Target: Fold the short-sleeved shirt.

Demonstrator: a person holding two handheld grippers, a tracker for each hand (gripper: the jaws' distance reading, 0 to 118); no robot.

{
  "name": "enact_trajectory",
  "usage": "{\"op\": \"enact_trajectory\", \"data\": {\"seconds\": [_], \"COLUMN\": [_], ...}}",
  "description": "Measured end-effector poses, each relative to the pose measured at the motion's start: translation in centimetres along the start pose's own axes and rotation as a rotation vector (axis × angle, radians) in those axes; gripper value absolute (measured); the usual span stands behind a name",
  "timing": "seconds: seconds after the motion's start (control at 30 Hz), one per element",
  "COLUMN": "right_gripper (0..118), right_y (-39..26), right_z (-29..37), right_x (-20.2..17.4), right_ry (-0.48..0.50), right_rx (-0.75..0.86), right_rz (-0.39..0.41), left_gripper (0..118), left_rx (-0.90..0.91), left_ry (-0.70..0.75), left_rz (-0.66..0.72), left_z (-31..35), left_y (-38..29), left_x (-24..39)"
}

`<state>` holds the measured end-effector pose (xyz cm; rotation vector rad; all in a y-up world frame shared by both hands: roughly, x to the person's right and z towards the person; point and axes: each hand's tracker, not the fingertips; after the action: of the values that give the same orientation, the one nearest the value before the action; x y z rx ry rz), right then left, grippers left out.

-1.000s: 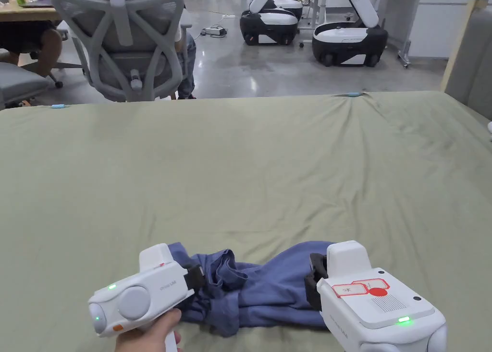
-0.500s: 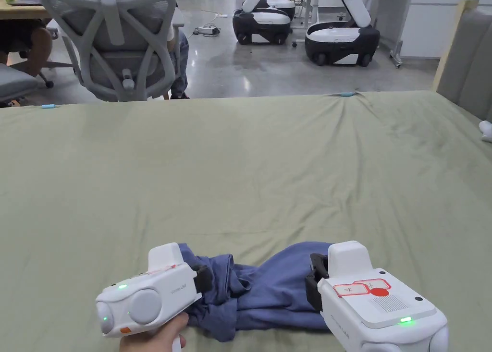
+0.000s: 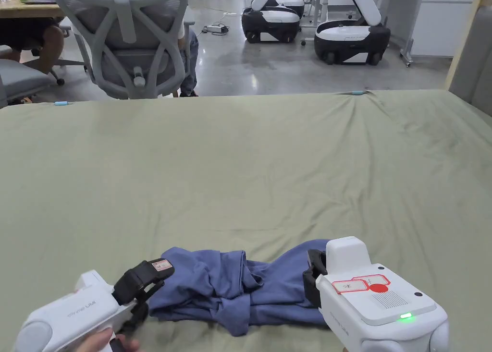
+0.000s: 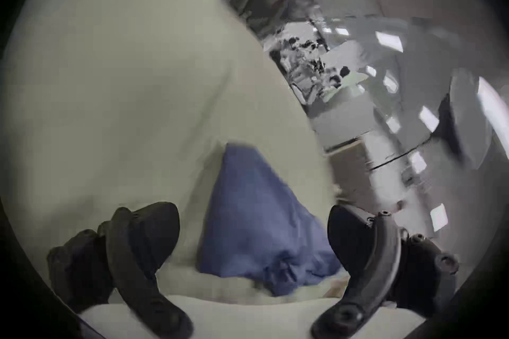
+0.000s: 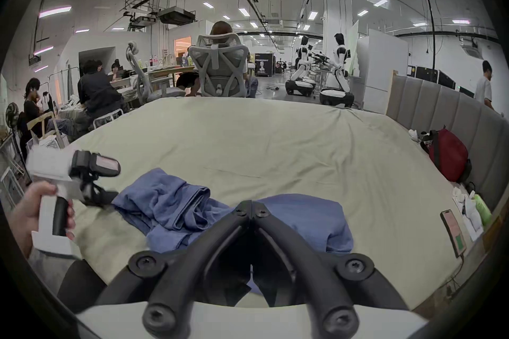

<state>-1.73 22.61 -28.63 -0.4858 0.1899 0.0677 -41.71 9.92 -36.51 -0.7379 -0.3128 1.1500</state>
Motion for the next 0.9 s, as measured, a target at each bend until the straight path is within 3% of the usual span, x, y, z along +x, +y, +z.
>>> {"op": "enact_trajectory", "data": {"seconds": [0.07, 0.1, 0.2, 0.23, 0.27, 0.3, 0.33, 0.47, 0.57, 0.67, 0.77, 0.9], "right_gripper": [0, 0, 0, 0, 0, 0, 0, 0, 0, 0, 0, 0], "right_y": [0.0, 0.0, -0.1, -0.1, -0.1, 0.0, 0.0, 0.0, 0.0, -0.1, -0.3, -0.7], "right_z": [0.0, -0.1, -0.2, -0.2, -0.2, -0.2, -0.2, -0.1, -0.3, -0.3, -0.2, 0.2], "right_x": [0.0, 0.1, 0.5, 0.6, 0.8, 0.9, 1.0, 1.1, 1.1, 1.0, 1.3, 2.0], "right_ry": [-0.002, -0.005, -0.020, -0.024, -0.029, -0.034, -0.037, -0.042, -0.034, -0.027, -0.025, -0.030], "right_rx": [-0.005, -0.007, -0.014, -0.018, -0.021, -0.022, -0.023, -0.024, -0.028, -0.031, -0.032, -0.032], "right_rz": [0.005, 0.005, 0.007, 0.007, 0.008, 0.007, 0.004, 0.006, 0.005, 0.011, 0.010, 0.004], "left_gripper": [112, 112, 112, 103, 79, 33, 15, 15, 15, 15, 15, 15], "left_rx": [-0.047, -0.017, 0.020, 0.042, 0.070, 0.086, 0.092, 0.187, 0.309, 0.352, 0.375, 0.347], "left_ry": [-0.238, -0.267, -0.202, -0.149, -0.090, -0.003, 0.051, 0.107, 0.231, 0.386, 0.368, 0.330], "left_rz": [0.148, 0.133, 0.072, 0.063, 0.054, 0.037, -0.011, -0.111, -0.208, -0.444, -0.612, -0.976], "left_z": [-2.4, -2.8, -4.4, -4.7, -4.9, -5.0, -5.1, -1.6, 2.2, 4.2, 4.1, 0.1], "left_y": [-1.1, -1.2, -1.0, -0.8, -0.6, -0.3, -0.1, 1.2, 3.4, 4.0, 2.0, -4.3], "left_x": [-2.2, -2.2, -0.4, -0.2, 0.6, 0.8, 1.0, 1.6, 1.6, 3.9, 8.6, 16.2]}}
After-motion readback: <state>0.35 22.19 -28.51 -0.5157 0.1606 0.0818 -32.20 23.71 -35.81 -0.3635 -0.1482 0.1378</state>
